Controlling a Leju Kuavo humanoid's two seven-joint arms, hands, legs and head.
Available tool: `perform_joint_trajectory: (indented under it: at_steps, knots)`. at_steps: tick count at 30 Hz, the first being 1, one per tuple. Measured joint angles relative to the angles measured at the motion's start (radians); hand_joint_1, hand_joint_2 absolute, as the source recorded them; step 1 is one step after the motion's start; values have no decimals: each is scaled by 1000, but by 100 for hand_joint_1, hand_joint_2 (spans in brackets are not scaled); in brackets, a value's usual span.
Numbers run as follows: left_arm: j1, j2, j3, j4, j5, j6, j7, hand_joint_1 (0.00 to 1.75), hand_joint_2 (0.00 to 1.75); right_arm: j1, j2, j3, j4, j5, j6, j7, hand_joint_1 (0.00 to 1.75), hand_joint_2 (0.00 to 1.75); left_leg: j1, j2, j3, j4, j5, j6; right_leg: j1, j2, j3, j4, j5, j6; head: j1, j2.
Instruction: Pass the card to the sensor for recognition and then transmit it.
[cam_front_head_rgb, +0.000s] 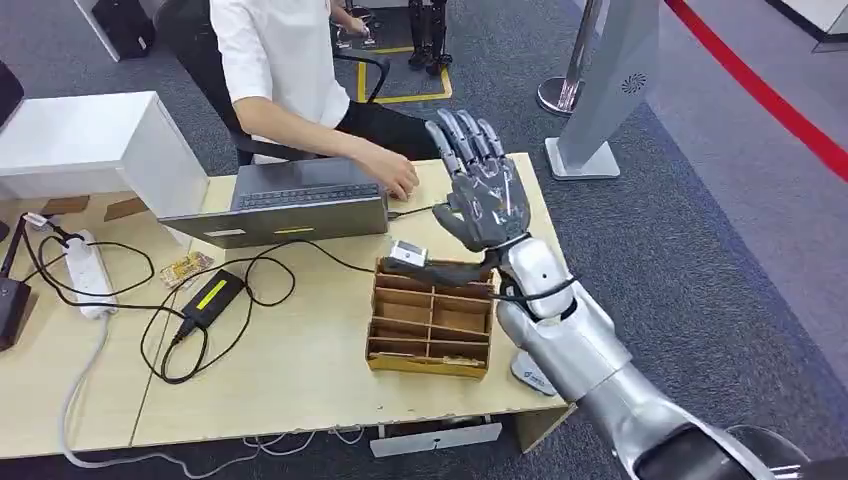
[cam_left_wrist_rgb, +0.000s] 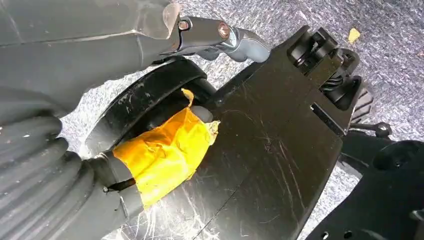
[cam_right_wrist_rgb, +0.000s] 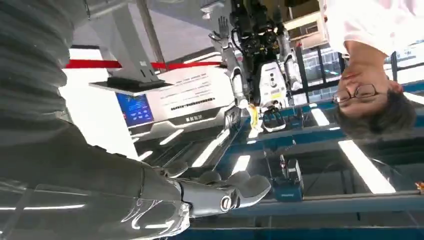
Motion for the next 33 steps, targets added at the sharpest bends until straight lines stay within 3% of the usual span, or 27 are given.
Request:
perform_joint_trajectory:
  at_steps: [7,16,19,25,29,33]
  knots:
    - [7,0,21,0,14,11,-14,0,175,155,-75,2,-209,5,23,-10,0,175,0,0,-1,0,0,-1,0,1,-1,0,-1,0,0,0]
    - [8,-2,22,0,16,12,-16,0,175,186,-104,2,-278,5,29,-10,0,175,0,0,-1,0,0,0,0,0,0,0,0,0,0,0]
    - [12,-2,28,0,29,16,-24,0,175,240,-128,2,-324,9,20,-20,0,175,0,-1,-1,0,0,0,0,-2,0,0,-1,0,0,0]
    - [23,-2,60,-1,54,32,-43,0,175,463,-203,-7,-467,5,-77,-72,0,175,0,-1,-1,0,-5,1,0,-2,1,0,-4,0,0,0]
    - [27,-2,80,-1,65,36,-58,0,175,617,-214,-21,-525,-17,-136,-114,0,175,0,-1,-1,0,-7,2,0,-2,1,0,-7,-1,0,0]
    - [29,-2,95,-1,64,37,-66,0,175,696,-213,-21,-515,-79,-155,-131,0,175,0,0,0,0,-7,1,0,-2,1,0,-8,-1,0,0]
